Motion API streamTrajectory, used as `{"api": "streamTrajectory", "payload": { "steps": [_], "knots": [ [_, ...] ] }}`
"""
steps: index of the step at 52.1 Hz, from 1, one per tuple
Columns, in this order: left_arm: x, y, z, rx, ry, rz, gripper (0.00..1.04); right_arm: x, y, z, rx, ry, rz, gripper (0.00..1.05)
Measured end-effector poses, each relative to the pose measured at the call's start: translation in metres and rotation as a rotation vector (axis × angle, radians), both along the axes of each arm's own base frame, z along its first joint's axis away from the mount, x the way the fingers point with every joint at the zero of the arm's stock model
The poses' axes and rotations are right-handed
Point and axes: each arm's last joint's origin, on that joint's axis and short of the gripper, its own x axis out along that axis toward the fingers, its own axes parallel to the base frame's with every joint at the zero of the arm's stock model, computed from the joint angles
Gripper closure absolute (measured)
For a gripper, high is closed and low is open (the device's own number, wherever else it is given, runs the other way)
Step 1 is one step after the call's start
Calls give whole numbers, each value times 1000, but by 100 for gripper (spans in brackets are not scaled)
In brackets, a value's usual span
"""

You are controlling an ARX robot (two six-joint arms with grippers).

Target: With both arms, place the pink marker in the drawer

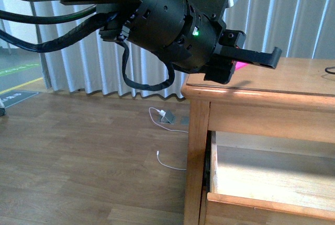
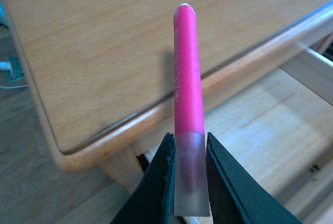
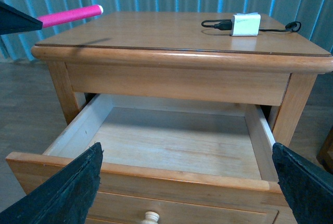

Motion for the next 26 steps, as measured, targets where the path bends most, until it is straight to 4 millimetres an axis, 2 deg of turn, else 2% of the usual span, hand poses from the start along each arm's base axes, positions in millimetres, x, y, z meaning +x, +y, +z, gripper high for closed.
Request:
{"api": "streamTrajectory", "payload": {
  "steps": [5, 14, 26],
  "knots": [
    [-12, 0, -5, 11, 8, -46, 91, 0, 0, 0, 0, 0, 0, 8],
    [-25, -2, -27, 43, 54, -127, 91, 0, 0, 0, 0, 0, 0, 8],
    [-25, -11, -48, 74, 90, -151, 91, 0, 0, 0, 0, 0, 0, 8]
  ]
}}
